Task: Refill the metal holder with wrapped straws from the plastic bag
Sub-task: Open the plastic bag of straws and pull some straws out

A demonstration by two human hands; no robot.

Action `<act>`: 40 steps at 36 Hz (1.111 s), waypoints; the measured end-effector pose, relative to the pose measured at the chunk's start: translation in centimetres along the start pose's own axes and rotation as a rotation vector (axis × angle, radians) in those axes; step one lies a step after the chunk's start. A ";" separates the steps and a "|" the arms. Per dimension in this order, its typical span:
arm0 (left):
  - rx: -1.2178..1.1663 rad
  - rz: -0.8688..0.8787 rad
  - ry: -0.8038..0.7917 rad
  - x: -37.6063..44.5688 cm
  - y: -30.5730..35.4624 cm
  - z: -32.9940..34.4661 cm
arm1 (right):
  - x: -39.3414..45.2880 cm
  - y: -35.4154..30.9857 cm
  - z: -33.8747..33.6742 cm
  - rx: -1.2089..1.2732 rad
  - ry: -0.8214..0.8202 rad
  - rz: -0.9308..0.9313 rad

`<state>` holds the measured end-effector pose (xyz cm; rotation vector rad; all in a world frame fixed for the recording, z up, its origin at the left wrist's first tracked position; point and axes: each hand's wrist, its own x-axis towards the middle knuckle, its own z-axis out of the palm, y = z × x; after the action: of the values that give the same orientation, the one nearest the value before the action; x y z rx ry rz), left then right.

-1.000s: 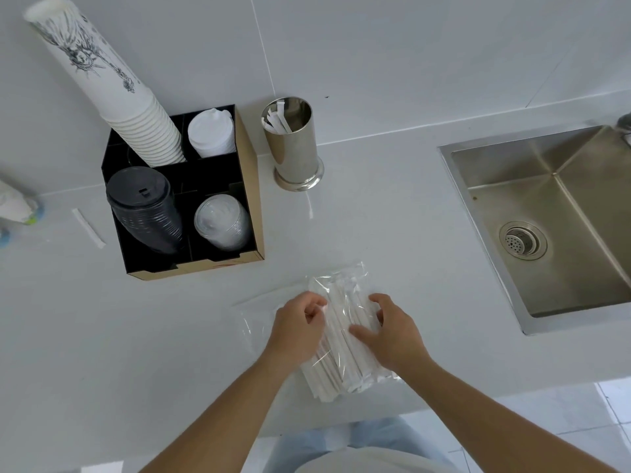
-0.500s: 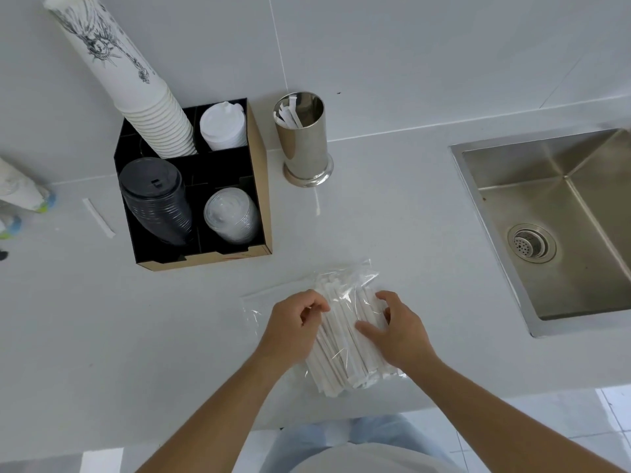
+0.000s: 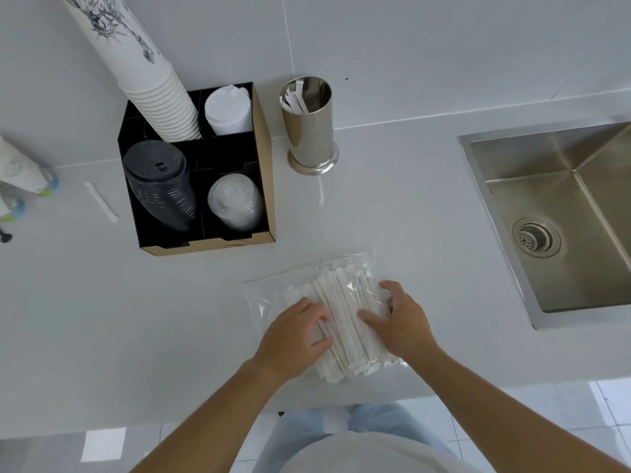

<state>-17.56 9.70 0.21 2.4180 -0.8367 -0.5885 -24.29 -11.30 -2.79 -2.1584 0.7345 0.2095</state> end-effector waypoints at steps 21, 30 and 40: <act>-0.768 -0.490 0.241 0.0 -3.3 -3.8 | -0.9 -0.7 -0.1 -0.024 0.012 -0.005; -0.416 -0.093 0.265 -0.2 -3.6 -4.1 | -3.3 -1.5 1.2 -0.381 -0.065 -0.180; -0.114 -0.044 0.026 -2.3 -4.1 -2.7 | -3.8 -0.3 1.9 -0.548 -0.089 -0.244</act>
<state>-15.95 14.86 0.41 2.3402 -0.7212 -0.6033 -27.00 -8.07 -2.37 -2.7114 0.3805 0.4116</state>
